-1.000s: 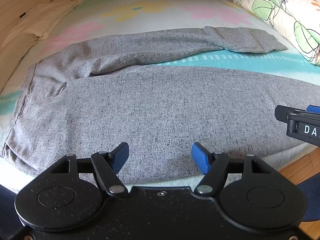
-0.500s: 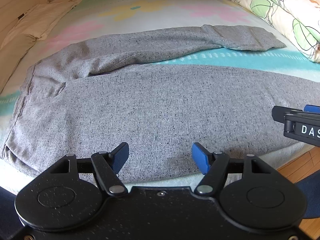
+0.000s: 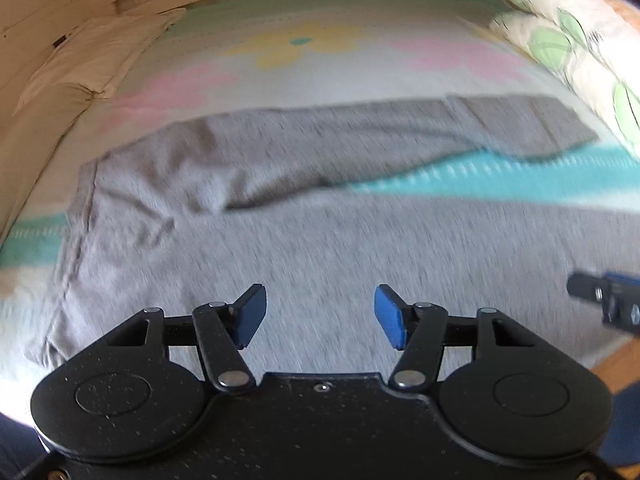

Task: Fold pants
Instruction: 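Move the right tool to the sweatpants cuff and close on it while the left tool reaches the waistband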

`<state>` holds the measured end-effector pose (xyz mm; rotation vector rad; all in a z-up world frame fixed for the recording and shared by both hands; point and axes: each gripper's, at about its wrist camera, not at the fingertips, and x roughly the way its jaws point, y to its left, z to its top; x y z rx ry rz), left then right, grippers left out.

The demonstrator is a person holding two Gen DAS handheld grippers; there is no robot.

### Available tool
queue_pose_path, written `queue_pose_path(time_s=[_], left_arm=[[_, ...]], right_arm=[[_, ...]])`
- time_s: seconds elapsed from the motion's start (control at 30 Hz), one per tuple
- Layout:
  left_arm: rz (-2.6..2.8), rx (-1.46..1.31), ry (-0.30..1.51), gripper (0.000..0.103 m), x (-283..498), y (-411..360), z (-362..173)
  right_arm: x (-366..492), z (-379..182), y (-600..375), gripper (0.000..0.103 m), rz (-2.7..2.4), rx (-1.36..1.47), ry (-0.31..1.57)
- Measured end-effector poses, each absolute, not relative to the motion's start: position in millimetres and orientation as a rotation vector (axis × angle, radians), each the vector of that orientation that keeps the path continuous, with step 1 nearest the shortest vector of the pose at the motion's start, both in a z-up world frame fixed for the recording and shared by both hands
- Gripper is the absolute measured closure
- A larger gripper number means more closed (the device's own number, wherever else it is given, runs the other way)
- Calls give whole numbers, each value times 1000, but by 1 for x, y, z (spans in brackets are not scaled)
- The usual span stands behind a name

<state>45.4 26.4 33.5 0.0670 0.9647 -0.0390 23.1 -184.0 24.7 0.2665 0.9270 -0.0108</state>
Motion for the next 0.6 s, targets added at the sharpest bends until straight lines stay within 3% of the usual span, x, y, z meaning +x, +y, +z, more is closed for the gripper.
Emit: queue_pose_path(time_s=[0.33,0.6], left_arm=[[24,71,894,40,138,47,76],[63,87,862,39,206,50,67]], right_arm=[[123,58,-225,63,-94,270,917],[222,40,-266,63,-241,329,905]])
